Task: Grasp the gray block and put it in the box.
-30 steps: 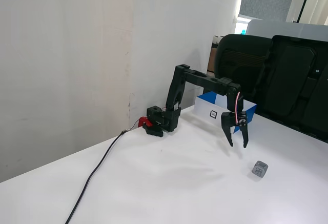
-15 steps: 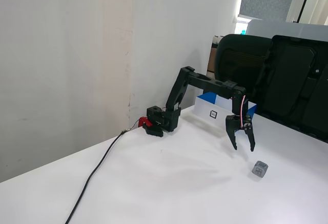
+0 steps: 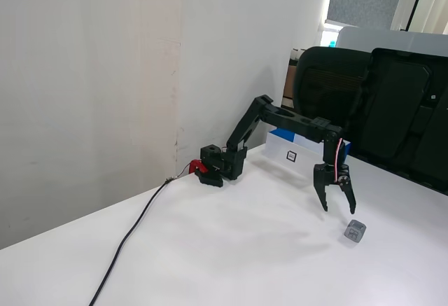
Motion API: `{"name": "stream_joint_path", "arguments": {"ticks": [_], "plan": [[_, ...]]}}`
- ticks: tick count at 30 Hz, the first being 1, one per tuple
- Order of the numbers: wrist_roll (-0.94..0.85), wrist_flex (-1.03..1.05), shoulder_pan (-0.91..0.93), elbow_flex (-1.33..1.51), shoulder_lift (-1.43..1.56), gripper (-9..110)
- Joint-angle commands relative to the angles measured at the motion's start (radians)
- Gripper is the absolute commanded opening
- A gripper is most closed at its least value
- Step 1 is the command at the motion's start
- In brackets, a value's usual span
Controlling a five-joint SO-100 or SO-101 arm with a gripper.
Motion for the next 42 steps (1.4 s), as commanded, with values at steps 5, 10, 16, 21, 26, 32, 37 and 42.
{"name": "stream_joint_path", "arguments": {"ticks": [5, 10, 16, 21, 26, 32, 37, 42], "plan": [[-0.005, 0.087, 0.012, -0.281, -0.092, 26], [-0.005, 0.143, 0.015, -0.416, -0.183, 26], [-0.005, 0.31, 0.021, -0.787, -0.402, 26], [-0.008, 0.472, 0.041, -1.206, -0.644, 26], [-0.008, 0.472, 0.052, -1.195, -0.66, 26], [-0.006, 0.474, 0.051, -1.186, -0.664, 22], [-0.008, 0.474, 0.046, -1.184, -0.669, 22], [-0.008, 0.474, 0.04, -1.177, -0.666, 22]]}}
